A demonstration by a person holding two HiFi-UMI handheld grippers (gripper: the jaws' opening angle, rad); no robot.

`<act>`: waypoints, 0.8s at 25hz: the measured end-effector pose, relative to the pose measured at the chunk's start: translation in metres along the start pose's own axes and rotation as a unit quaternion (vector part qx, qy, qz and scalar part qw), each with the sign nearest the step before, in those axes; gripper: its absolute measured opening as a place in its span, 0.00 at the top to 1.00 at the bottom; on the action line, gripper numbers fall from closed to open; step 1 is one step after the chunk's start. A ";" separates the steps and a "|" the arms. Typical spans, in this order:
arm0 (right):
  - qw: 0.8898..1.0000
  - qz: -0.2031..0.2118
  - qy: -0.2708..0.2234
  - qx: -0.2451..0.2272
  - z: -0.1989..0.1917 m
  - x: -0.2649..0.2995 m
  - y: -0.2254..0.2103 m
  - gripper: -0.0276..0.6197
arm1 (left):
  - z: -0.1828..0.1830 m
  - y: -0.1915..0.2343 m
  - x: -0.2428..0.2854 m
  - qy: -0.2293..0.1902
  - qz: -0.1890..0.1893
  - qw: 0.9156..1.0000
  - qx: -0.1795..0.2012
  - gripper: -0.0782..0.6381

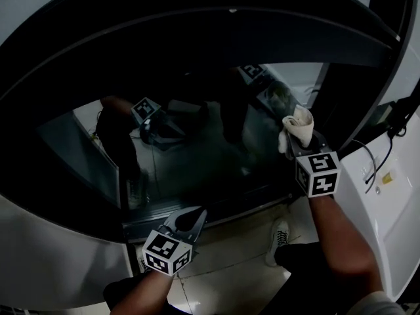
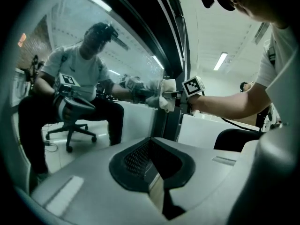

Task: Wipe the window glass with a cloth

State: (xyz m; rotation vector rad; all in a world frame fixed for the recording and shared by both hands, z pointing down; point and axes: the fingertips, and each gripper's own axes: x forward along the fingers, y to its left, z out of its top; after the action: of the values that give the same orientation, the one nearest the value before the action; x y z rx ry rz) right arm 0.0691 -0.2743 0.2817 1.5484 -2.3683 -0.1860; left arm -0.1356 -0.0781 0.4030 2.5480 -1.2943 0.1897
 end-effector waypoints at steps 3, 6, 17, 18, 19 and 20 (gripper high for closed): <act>1.000 -0.007 0.008 0.012 0.001 0.002 0.001 0.85 | 0.015 0.010 -0.018 -0.014 0.028 0.999 -0.015 0.87; 0.999 -0.010 0.016 0.029 -0.001 0.001 0.001 0.85 | 0.029 0.016 -0.039 -0.027 0.049 0.997 -0.054 0.87; 0.999 0.031 0.028 0.023 0.004 -0.006 0.006 0.84 | 0.072 -0.018 -0.109 -0.053 0.108 0.992 -0.025 0.87; 0.999 0.037 0.027 0.027 0.005 -0.011 0.010 0.84 | 0.076 -0.022 -0.111 -0.055 0.109 0.992 -0.023 0.87; 0.998 0.045 0.025 0.035 0.008 -0.018 0.016 0.84 | 0.080 -0.026 -0.113 -0.057 0.109 0.992 -0.020 0.87; 0.997 0.056 0.022 0.046 0.011 -0.027 0.025 0.84 | 0.083 -0.030 -0.116 -0.058 0.110 0.992 -0.017 0.87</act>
State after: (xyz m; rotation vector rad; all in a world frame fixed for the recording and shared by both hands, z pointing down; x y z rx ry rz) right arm 0.0539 -0.2405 0.2730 1.4391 -2.4514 -0.0193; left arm -0.1805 0.0025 0.2905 2.4158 -1.6093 0.0634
